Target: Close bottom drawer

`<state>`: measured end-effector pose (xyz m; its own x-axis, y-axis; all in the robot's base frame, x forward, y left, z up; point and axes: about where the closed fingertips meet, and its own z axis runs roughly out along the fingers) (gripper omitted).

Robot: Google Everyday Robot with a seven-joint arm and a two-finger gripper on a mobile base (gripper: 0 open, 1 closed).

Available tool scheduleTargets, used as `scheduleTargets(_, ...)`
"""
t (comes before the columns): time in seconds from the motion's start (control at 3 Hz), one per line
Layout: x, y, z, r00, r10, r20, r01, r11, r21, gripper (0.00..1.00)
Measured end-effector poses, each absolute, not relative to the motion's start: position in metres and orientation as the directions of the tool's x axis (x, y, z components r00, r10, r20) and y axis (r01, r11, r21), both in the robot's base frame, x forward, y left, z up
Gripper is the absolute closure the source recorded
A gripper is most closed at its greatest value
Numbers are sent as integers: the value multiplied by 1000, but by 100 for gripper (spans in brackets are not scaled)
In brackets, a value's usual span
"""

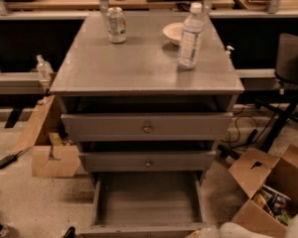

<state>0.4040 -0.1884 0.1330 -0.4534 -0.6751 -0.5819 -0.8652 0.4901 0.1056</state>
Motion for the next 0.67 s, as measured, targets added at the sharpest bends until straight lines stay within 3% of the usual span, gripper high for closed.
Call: scheduleTargets(0.67,416,-184,137,-434,-681,-590,-873,481,87,100)
